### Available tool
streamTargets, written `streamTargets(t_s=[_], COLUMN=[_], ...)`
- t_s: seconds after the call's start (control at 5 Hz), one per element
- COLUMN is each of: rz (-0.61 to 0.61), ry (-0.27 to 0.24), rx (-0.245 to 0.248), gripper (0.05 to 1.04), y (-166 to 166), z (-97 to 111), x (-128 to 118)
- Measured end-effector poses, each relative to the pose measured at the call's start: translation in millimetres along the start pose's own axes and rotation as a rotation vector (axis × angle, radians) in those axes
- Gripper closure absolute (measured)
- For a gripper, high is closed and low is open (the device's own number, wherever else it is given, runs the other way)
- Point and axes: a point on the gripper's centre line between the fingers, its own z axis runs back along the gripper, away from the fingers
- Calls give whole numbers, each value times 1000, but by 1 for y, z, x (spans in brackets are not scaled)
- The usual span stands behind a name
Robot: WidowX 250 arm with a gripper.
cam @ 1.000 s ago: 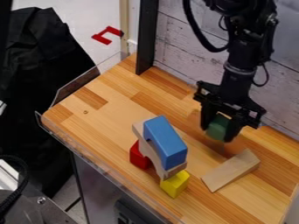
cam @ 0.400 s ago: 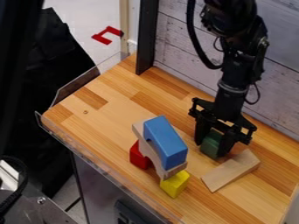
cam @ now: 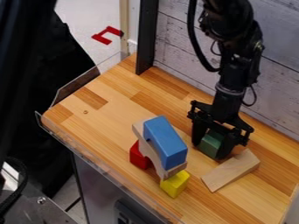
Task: Move the green cube to the middle of the table
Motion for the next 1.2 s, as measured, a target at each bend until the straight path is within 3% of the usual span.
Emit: streamTargets(t_s=[0.2,0.6,0.8,1.2], rz=[16,-3,-20,-5], ry=[-60,-228,-236,-231], rx=[3,18,35,58], gripper=[81,83,83,83], y=[1,-2,0,18], z=[22,107,137,160], x=[-3,-15,-36,-102])
